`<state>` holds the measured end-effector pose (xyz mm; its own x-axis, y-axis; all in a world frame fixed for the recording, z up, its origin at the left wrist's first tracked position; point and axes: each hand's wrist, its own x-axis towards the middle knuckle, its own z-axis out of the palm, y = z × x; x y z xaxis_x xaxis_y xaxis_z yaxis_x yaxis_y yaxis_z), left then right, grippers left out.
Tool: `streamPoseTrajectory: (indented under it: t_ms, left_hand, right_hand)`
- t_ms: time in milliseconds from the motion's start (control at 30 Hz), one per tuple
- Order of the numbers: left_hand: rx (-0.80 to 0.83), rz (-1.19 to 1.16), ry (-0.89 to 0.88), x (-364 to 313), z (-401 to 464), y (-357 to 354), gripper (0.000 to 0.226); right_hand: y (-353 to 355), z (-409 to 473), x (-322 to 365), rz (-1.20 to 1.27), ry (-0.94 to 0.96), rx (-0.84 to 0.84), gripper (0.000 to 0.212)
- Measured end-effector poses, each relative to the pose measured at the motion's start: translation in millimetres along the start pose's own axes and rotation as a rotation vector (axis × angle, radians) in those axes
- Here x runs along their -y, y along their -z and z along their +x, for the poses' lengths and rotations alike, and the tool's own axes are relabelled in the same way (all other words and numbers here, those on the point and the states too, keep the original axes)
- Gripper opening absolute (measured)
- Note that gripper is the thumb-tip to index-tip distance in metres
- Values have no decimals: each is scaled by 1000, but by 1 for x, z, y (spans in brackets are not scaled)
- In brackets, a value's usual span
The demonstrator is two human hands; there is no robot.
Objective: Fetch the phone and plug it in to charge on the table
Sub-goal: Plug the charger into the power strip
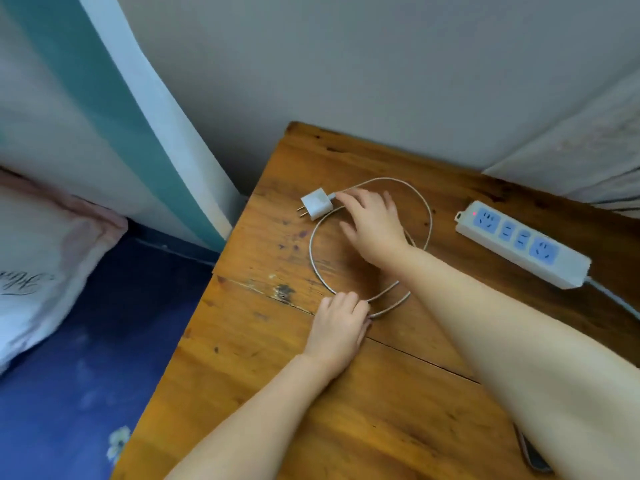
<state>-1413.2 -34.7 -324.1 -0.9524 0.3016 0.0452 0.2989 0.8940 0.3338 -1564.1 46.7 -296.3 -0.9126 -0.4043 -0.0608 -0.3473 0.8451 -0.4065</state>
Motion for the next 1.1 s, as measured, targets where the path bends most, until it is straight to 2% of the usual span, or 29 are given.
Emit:
streamPoseTrajectory:
  t_ms: [167,267,333,400,533,633,700,767,833,967,1100]
  left_hand:
    - [-31,-131,8,13,-4,-1,12]
    - [-19,-335,141,17,-1,4,10]
    - [-28,-578,320,17,2,11,9]
    - [-72,-818,488,16,9,21,2]
    - [-263,-1468,744,2,37,47,17]
    - [-365,-1922,797,-17,65,61,15]
    - [-399,-2071,800,-30,82,68,14]
    - [-402,-2096,771,-43,95,73,17]
    - [-397,-2017,748,-54,102,73,20]
    - [-442,-1673,749,-67,104,65,21]
    - [-487,-1317,625,-73,100,54,19]
  right_hand:
    - [-25,51,15,-102,43,207,59]
    - [-24,61,16,-165,58,218,53]
    - [-12,58,18,-111,56,161,53]
    - [7,52,16,48,-7,54,55]
    - [60,36,-11,172,-241,-190,58]
    - [105,19,-58,172,-479,-127,57]
    - [135,-1,-96,204,-600,-25,50]
    - [163,-30,-130,174,-669,58,48]
    - [179,-57,-155,65,-689,141,51]
    - [181,-85,-177,-108,-636,256,56]
    - [172,-86,-181,-212,-556,316,59]
